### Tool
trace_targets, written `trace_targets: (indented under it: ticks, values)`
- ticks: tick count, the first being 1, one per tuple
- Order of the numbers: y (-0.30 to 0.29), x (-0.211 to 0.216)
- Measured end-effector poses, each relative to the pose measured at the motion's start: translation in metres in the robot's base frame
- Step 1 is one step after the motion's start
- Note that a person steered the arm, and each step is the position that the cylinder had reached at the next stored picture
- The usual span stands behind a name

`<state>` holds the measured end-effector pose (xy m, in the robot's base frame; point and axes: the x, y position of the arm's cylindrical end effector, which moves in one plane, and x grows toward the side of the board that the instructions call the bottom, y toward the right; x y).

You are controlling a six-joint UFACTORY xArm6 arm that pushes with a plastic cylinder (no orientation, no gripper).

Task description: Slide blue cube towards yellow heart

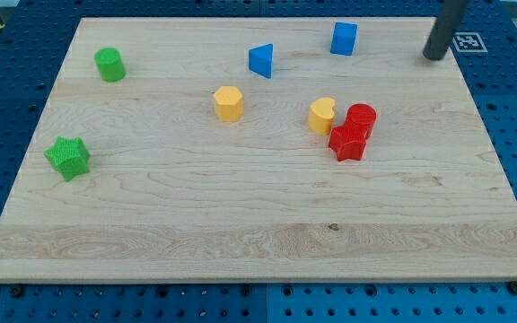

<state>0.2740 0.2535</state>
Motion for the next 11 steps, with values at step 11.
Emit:
trace_targets:
  ticks: [11]
  values:
    - [-0.127, 0.026]
